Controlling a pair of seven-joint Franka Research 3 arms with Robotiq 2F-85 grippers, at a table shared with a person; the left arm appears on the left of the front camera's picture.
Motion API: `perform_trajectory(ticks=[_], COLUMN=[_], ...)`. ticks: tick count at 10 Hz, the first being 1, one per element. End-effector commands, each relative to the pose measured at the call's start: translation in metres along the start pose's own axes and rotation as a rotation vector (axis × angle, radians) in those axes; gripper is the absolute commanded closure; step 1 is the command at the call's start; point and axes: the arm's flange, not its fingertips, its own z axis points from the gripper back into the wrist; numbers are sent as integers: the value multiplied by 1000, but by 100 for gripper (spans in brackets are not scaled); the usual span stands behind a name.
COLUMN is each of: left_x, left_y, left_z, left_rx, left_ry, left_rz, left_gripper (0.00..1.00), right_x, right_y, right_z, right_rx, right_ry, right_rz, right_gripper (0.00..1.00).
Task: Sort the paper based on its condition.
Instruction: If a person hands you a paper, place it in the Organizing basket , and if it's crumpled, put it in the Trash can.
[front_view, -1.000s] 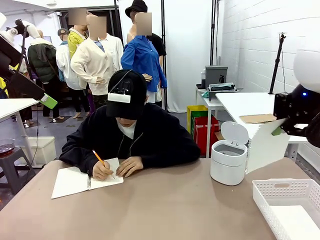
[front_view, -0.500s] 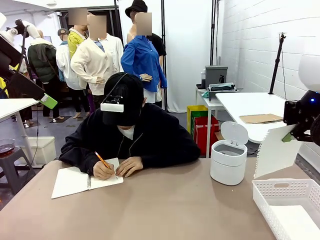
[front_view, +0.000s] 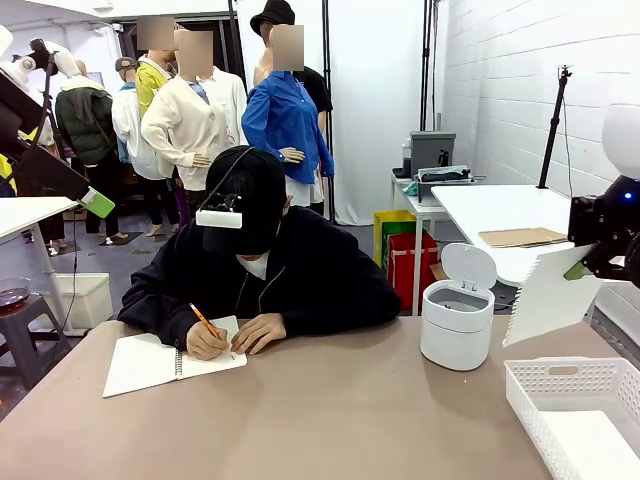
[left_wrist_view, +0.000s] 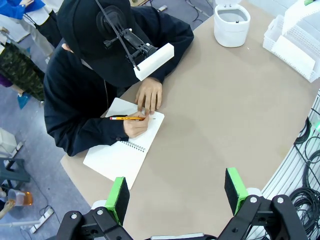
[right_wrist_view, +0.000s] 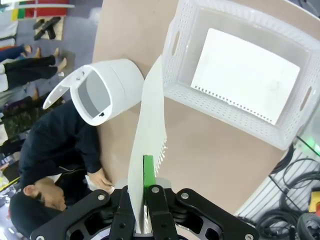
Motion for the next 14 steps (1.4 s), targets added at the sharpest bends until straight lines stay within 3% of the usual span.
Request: perform_trajectory(ticks=[1, 4, 8, 12, 14], left_x=[-1, -1, -1, -1, -1], left_y=[0, 0, 0, 0, 0], left_z=[0, 0, 0, 0, 0], left_rx=[-1, -1, -1, -1, -1], left_ry=[1, 1, 1, 1, 1], left_rz=[-1, -1, -1, -1, -1], left_gripper=[0, 0, 0, 0, 0], right_x=[20, 36, 44, 69, 75], right_y=[-23, -41, -71, -103, -122], right_z=[-18, -39, -91, -127, -135], right_rx=[8, 29, 58, 59, -1], right_ry=[41, 131, 129, 308, 314], right_rz=[-20, -43, 11, -26, -34], right_gripper=[100, 100, 100, 100, 100])
